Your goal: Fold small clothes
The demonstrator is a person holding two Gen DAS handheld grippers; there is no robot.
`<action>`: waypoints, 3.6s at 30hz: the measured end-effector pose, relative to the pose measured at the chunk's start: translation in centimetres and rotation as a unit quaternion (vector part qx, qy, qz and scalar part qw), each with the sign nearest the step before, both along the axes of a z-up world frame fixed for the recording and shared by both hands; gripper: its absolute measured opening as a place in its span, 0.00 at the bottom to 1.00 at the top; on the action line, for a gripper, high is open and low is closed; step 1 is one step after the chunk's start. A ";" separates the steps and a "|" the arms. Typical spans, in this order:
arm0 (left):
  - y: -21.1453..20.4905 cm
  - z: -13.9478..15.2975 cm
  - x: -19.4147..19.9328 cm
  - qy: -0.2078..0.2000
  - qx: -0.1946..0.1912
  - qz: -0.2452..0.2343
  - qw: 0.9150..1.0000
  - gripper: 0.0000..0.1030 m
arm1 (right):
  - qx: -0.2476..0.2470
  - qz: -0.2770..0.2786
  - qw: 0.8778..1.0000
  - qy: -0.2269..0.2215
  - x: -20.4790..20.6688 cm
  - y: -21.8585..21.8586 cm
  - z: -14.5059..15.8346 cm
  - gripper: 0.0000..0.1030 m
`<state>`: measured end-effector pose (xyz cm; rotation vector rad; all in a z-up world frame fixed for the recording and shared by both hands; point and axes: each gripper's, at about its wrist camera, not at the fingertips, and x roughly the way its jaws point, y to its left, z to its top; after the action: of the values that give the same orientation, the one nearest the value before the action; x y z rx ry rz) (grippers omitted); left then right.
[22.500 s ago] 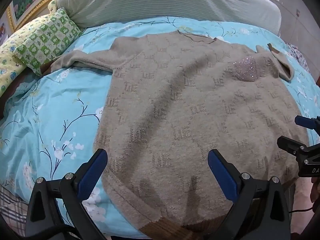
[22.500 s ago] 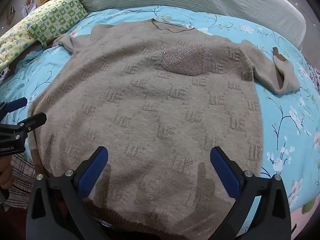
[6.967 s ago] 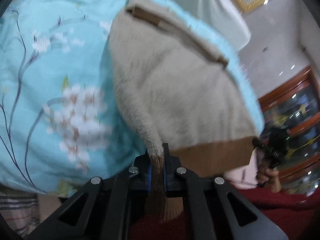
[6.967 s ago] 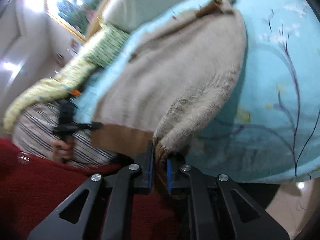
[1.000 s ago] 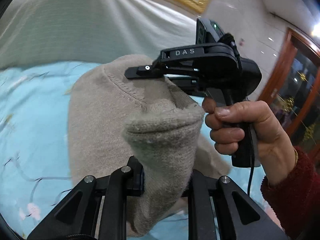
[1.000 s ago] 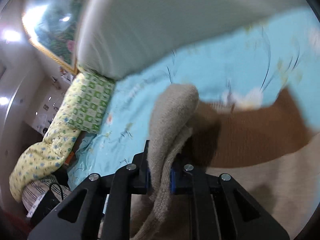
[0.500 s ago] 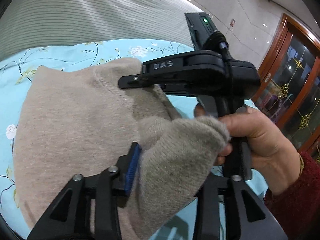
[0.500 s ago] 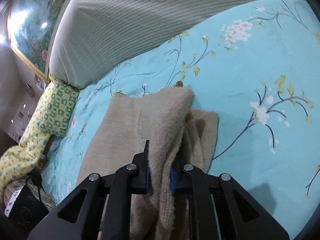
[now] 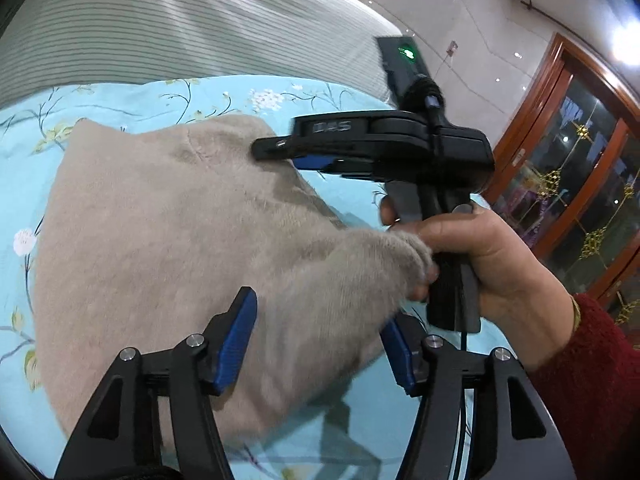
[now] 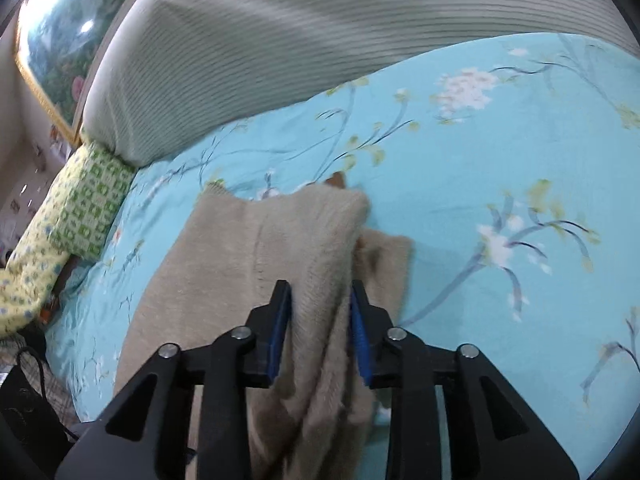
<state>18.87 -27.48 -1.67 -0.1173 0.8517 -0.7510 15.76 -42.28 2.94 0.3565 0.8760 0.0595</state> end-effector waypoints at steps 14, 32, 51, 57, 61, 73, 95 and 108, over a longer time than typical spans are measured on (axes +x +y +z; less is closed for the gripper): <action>7.8 1.6 -1.2 0.038 -0.027 0.043 0.998 0.74 | 0.026 0.000 1.000 -0.013 -6.9 2.6 1.1 0.74; 15.0 -2.2 9.1 0.163 -0.108 0.117 0.974 0.78 | 0.063 0.002 0.998 0.027 -5.2 1.8 -1.6 0.78; 17.4 -4.9 11.4 0.213 -0.177 0.075 0.958 0.45 | 0.157 0.020 0.987 0.030 -3.2 4.4 -2.3 0.32; 27.3 -1.7 5.0 0.169 -0.165 0.121 0.964 0.45 | 0.182 0.100 0.978 0.018 -2.6 12.6 -2.1 0.31; 34.1 -0.7 1.8 0.152 -0.146 0.170 0.963 0.45 | 0.195 0.156 0.968 0.017 -0.9 19.5 -3.6 0.31; 42.2 -3.8 -1.5 0.167 -0.148 0.244 0.944 0.58 | 0.125 0.176 0.974 0.067 0.5 27.1 -7.2 0.54; 40.8 -1.0 -2.6 0.111 -0.041 0.325 0.938 0.60 | 0.015 0.156 0.987 0.034 2.9 29.1 -3.6 0.08; 39.0 -1.9 -1.9 0.124 -0.026 0.301 0.945 0.58 | -0.012 0.145 0.987 0.069 4.4 27.2 -5.6 0.08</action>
<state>16.94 11.47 -3.55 -0.5046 0.9685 -0.1815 20.12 -15.07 -2.64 0.2095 1.0598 0.2961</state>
